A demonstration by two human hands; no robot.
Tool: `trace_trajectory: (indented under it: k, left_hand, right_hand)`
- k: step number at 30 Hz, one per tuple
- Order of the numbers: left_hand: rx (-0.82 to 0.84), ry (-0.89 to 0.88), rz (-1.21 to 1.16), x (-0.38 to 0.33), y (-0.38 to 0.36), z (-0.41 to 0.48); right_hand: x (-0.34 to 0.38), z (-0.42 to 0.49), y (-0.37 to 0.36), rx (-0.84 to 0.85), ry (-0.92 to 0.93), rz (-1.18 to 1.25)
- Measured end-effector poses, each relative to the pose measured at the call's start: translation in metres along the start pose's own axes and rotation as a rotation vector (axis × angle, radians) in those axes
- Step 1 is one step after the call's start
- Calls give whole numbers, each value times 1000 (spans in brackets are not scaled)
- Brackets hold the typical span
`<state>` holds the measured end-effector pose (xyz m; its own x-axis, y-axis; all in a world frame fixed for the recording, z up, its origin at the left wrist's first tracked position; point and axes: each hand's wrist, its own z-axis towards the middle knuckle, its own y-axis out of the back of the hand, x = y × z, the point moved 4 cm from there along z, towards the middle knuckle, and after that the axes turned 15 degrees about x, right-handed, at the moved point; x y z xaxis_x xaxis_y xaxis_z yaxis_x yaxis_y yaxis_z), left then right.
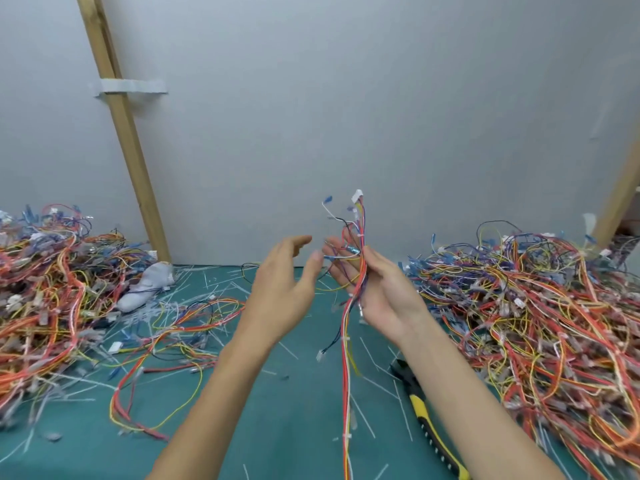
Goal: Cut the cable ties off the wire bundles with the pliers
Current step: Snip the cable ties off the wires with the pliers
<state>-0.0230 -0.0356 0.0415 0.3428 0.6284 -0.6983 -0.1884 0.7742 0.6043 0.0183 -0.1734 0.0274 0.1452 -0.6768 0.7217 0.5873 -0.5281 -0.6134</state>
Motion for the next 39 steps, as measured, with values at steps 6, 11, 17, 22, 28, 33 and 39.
trace_trajectory:
  k: [6,11,17,22,28,33,39]
  left_hand:
    - [277,202,-576,12,-11,3]
    - [429,275,-740,10,-17,-1]
    - [511,340,-914,12,-26,-4]
    - [550,295,-862,15,-27,-2]
    - [571,201,-690,20,-28,-1]
    - [622,165,-515,18,-28,-5]
    - [620,179,-382,16,-27,-5]
  right_hand:
    - [-5,0,-3,78,-43,-6]
    - [-4,-1,2,79,-39,-51]
    - [-3,-1,9,80,-35,-24]
    - [-3,-1,11,76,-28,11]
    - [-5,0,11,78,-47,19]
    - [-7,0,11,78,-60,35]
    - [-7,0,10,87,-40,71]
